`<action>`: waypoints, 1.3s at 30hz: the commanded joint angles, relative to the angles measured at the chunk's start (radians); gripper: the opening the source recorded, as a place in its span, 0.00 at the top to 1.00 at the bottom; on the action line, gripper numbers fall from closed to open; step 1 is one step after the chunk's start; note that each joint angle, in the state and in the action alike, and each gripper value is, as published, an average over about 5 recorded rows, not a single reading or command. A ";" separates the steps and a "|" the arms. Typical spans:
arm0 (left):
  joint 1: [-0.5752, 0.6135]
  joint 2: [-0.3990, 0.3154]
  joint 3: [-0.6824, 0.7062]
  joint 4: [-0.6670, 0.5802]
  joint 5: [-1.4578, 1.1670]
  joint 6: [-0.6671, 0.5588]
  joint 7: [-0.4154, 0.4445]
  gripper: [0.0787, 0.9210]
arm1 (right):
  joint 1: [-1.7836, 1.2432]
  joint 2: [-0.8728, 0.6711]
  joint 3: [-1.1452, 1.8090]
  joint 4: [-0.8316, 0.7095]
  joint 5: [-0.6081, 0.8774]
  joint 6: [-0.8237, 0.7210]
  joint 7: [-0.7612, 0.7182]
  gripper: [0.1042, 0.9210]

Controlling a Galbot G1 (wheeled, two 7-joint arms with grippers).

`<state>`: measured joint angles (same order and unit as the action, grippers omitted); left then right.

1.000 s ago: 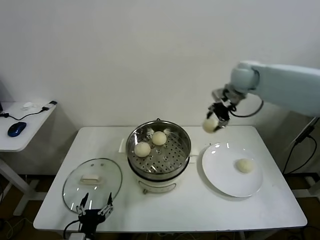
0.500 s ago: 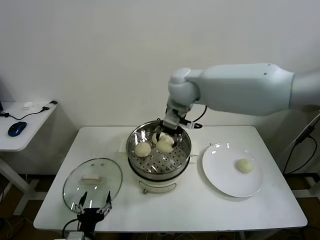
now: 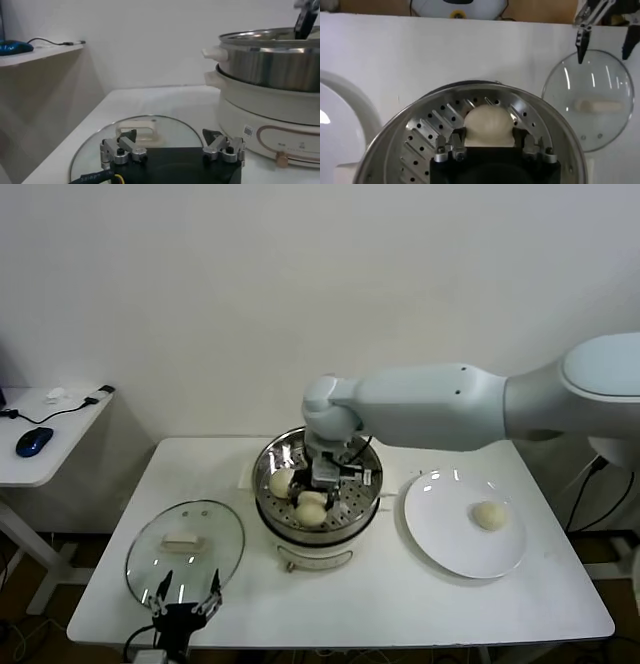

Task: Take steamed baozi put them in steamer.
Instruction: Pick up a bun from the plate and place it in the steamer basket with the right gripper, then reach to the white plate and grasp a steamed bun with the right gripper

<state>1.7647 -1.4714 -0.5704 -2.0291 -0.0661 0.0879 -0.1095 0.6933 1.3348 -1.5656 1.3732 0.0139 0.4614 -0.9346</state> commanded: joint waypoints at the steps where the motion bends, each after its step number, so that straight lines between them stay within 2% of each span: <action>1: 0.003 -0.001 -0.001 0.000 -0.004 -0.001 -0.001 0.12 | -0.070 0.025 0.010 -0.044 -0.067 0.046 0.003 0.35; 5: 0.004 -0.003 0.000 0.001 -0.005 -0.002 -0.002 0.12 | -0.060 0.023 0.010 -0.042 -0.057 0.045 0.014 0.33; 11: 0.007 -0.003 0.001 -0.004 -0.001 -0.003 -0.003 0.12 | 0.004 0.001 0.012 -0.030 0.010 0.052 0.002 0.16; 15: 0.009 -0.002 0.006 -0.006 0.006 -0.004 -0.002 0.12 | 0.100 -0.047 -0.010 -0.025 0.107 0.058 -0.057 0.12; 20: 0.007 -0.004 0.015 -0.011 0.013 -0.003 0.000 0.12 | 0.230 -0.177 -0.096 -0.119 0.299 0.018 -0.097 0.12; 23: 0.005 -0.004 0.018 -0.013 0.014 -0.003 0.001 0.12 | 0.309 -0.264 -0.221 -0.210 0.472 -0.095 -0.102 0.12; 25: 0.005 -0.002 0.018 -0.014 0.014 -0.005 0.001 0.12 | 0.346 -0.329 -0.290 -0.252 0.525 -0.183 -0.113 0.12; 32: 0.006 0.005 0.013 -0.007 0.008 -0.012 0.000 0.12 | 0.328 -0.601 -0.431 -0.221 0.510 -0.442 -0.137 0.12; 39: 0.003 0.001 0.010 -0.004 0.009 -0.007 0.004 0.12 | 0.068 -0.766 -0.248 -0.210 0.417 -0.565 -0.082 0.12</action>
<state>1.7683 -1.4686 -0.5605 -2.0347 -0.0587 0.0781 -0.1084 0.9222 0.8533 -1.8499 1.1910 0.4096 0.1355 -1.0323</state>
